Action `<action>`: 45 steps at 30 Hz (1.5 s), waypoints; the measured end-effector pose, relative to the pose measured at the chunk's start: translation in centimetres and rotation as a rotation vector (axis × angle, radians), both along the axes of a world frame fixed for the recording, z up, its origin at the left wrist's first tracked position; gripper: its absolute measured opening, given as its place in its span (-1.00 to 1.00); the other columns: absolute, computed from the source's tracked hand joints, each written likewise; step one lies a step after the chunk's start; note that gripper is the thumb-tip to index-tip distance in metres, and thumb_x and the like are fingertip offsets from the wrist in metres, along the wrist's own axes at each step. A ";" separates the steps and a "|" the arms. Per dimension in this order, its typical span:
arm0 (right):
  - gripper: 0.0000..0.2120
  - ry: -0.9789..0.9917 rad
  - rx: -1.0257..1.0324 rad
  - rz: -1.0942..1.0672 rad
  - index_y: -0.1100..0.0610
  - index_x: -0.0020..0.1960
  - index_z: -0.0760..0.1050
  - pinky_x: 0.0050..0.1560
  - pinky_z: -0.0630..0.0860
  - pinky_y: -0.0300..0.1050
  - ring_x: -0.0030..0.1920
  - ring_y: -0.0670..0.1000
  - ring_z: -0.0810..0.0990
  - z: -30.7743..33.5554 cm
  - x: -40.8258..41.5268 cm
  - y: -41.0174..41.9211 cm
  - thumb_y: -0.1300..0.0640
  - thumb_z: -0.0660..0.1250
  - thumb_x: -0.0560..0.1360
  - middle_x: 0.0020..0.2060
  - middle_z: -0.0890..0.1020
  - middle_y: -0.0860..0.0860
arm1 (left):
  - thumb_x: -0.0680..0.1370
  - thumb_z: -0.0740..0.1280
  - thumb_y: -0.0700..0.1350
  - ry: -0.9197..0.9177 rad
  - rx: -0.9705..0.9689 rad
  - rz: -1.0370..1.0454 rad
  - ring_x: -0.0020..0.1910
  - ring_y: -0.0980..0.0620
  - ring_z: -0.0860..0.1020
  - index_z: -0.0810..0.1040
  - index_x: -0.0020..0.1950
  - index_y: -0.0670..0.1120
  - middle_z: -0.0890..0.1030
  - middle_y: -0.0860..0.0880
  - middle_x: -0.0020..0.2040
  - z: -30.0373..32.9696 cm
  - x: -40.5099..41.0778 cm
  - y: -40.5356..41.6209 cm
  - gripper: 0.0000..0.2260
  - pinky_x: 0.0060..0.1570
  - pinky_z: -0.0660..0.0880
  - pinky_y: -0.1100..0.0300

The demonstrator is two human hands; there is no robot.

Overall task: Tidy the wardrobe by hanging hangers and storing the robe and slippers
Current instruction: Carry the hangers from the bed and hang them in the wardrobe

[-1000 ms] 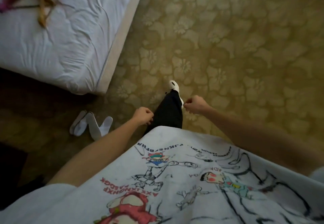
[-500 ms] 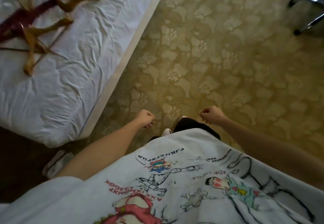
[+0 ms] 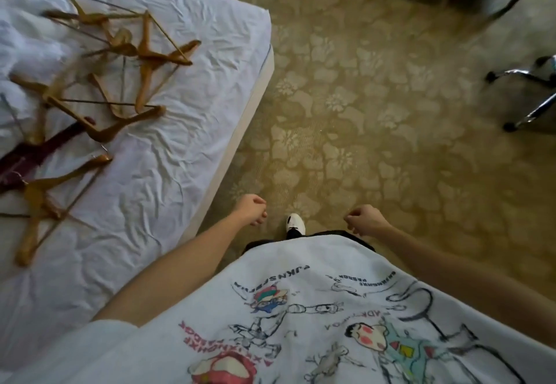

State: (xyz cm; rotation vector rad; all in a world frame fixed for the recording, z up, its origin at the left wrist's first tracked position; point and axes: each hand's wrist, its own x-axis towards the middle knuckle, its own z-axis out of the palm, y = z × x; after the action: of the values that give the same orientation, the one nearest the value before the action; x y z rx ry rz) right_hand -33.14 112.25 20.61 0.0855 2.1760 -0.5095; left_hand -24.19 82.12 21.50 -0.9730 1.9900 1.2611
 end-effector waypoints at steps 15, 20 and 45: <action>-0.87 -0.044 -0.222 0.695 0.10 -0.01 0.64 -0.24 0.58 -0.21 -0.19 0.02 0.69 1.9 -27.8 -36.3 0.14 0.31 0.57 -0.16 0.70 0.05 | 0.57 0.32 -0.21 -0.192 0.022 0.569 -0.37 0.00 0.56 0.62 -0.09 -0.24 0.67 -0.18 -0.16 -4.8 -12.5 -20.6 -0.87 -0.44 0.45 0.23; -0.82 -0.012 -0.133 0.773 0.17 0.13 0.63 -0.27 0.54 -0.28 -0.25 -0.08 0.63 2.2 -39.2 -42.9 0.18 0.30 0.60 -0.15 0.67 0.03 | 0.51 0.31 -0.22 -0.188 0.069 0.720 -0.50 0.01 0.51 0.62 -0.21 -0.21 0.62 -0.11 -0.35 -4.5 -22.4 -26.3 -0.86 -0.45 0.42 0.24; -0.85 -0.150 -0.030 1.297 0.26 0.00 0.67 -0.33 0.57 -0.28 -0.38 -0.03 0.63 -2.6 -65.4 -84.5 0.26 0.33 0.53 -0.19 0.72 0.14 | 0.56 0.27 -0.12 -0.181 -0.066 1.370 0.03 -0.12 0.65 0.68 -0.06 -0.09 0.71 -0.12 0.04 -4.9 -49.3 -51.4 -0.81 0.07 0.62 0.03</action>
State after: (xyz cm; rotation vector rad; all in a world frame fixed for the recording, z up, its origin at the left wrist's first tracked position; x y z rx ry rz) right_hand -98.55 27.70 18.03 -1.1750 1.6270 0.2176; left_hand -73.51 30.71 16.63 -2.5542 1.0669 1.5798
